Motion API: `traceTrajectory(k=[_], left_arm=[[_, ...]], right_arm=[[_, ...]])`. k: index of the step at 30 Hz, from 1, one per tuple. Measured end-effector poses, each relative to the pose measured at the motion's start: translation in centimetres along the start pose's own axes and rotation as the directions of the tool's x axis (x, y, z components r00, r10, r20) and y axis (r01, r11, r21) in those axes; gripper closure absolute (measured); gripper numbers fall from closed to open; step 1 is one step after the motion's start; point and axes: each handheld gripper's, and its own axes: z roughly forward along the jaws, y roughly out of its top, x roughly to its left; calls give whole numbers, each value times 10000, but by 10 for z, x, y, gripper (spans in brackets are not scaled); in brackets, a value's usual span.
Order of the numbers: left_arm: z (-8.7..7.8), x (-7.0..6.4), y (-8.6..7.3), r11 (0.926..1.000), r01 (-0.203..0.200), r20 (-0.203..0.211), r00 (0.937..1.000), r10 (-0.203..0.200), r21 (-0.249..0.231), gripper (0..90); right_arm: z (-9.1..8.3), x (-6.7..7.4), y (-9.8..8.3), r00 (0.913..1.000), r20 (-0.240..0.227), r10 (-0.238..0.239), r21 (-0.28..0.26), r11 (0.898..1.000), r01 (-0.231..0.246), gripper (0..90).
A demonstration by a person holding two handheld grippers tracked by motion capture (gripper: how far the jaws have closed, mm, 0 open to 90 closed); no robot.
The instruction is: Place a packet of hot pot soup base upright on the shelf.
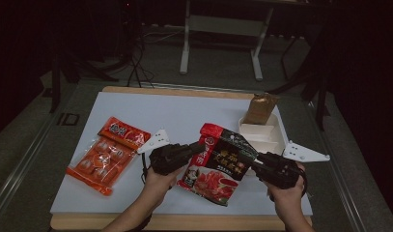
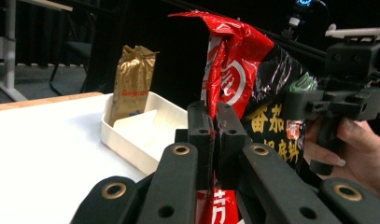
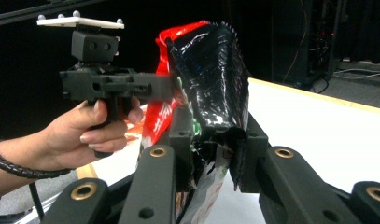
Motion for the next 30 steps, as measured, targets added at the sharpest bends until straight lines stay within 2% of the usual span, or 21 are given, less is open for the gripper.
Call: traceTrajectory(k=[5, 7, 8, 11, 13, 16, 17, 18, 20, 21, 22, 25, 30], left_arm=[[0, 2, -2, 9998, -28, 98, 9999, 27, 194, 868], [0, 2, -2, 9994, -211, 50, 9998, 210, 271, 864], [0, 2, -3, 9994, -144, 97, 9999, 141, 319, 855], [0, 2, -2, 9987, -185, 66, 9998, 182, 485, 842], [-1, 2, -1, 9981, -371, 78, 9993, 368, 494, 842], [-1, 3, 0, 9982, -345, 123, 9993, 339, 497, 831], [-2, 1, 3, 9977, -506, 208, 9985, 497, 447, 806], [-3, 1, 4, 9978, -492, 172, 9987, 484, 438, 773], [-3, 1, 6, 9979, -355, -6, 9994, 356, 538, 618], [-5, 1, 6, 9978, -438, -141, 9989, 446, 497, 580], [-6, 0, 6, 9975, -511, -187, 9985, 521, 497, 579], [-9, -1, 6, 9955, -658, -183, 9976, 672, 688, 476], [-15, -2, 6, 9943, -549, -142, 9983, 565, 915, 327]], right_arm=[[0, 4, 4, 9991, 242, -361, 166, 9992, 357, 763], [0, 5, 6, 9989, 258, -394, 225, 9990, 388, 766], [0, 6, 7, 9983, 297, -496, 250, 9985, 489, 768], [0, 7, 11, 9980, 279, -568, 266, 9981, 560, 771], [0, 8, 13, 9976, 249, -652, 291, 9975, 645, 772], [0, 9, 16, 9970, 222, -737, 295, 9969, 730, 773], [-2, 10, 19, 9965, 200, -817, 262, 9964, 812, 773], [-2, 10, 20, 9960, 178, -879, 251, 9959, 875, 773], [-4, 9, 23, 9955, 220, -918, 204, 9956, 914, 772], [-5, 8, 24, 9955, 225, -925, 193, 9956, 921, 773], [-6, 7, 26, 9951, 244, -956, 167, 9953, 952, 773], [-10, 5, 32, 9935, 365, -1082, -19, 9941, 1083, 772], [-18, -2, 45, 9906, 492, -1280, -188, 9915, 1290, 771]])
